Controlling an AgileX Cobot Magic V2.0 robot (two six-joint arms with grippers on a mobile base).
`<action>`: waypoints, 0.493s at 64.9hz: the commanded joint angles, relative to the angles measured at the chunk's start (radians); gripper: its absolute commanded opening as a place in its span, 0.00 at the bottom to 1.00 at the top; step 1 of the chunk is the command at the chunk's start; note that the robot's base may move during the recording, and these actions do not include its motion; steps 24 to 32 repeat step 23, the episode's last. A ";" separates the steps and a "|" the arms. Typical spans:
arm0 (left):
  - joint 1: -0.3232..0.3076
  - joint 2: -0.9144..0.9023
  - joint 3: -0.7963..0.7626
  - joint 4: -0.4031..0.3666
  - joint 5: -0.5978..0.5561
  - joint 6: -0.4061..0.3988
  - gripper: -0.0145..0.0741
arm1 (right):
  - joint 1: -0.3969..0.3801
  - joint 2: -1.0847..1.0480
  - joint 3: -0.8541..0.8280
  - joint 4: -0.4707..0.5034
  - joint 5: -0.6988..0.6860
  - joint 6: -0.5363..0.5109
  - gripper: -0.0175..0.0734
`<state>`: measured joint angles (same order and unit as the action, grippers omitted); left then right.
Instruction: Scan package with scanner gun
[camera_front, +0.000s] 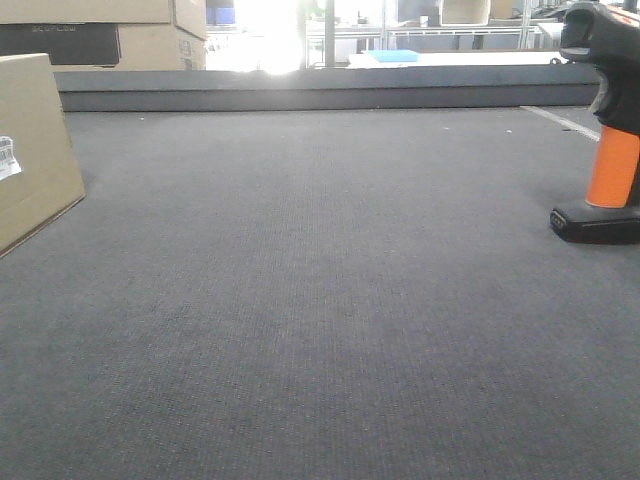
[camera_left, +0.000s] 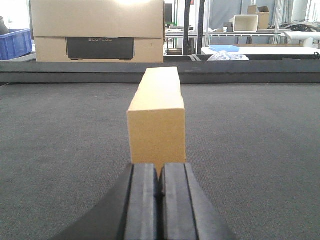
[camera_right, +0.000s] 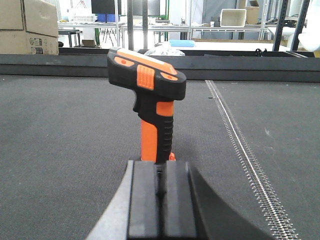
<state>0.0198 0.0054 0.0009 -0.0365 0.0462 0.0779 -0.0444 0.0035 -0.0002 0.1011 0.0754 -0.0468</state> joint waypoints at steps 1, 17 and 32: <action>-0.007 -0.005 -0.001 -0.005 -0.010 -0.007 0.04 | -0.005 -0.003 0.000 0.002 -0.015 -0.009 0.01; -0.007 -0.005 -0.001 -0.005 -0.010 -0.007 0.04 | -0.005 -0.003 0.000 0.002 -0.015 -0.009 0.01; -0.007 -0.005 -0.001 -0.005 -0.010 -0.007 0.04 | -0.005 -0.003 0.000 0.002 -0.015 -0.009 0.01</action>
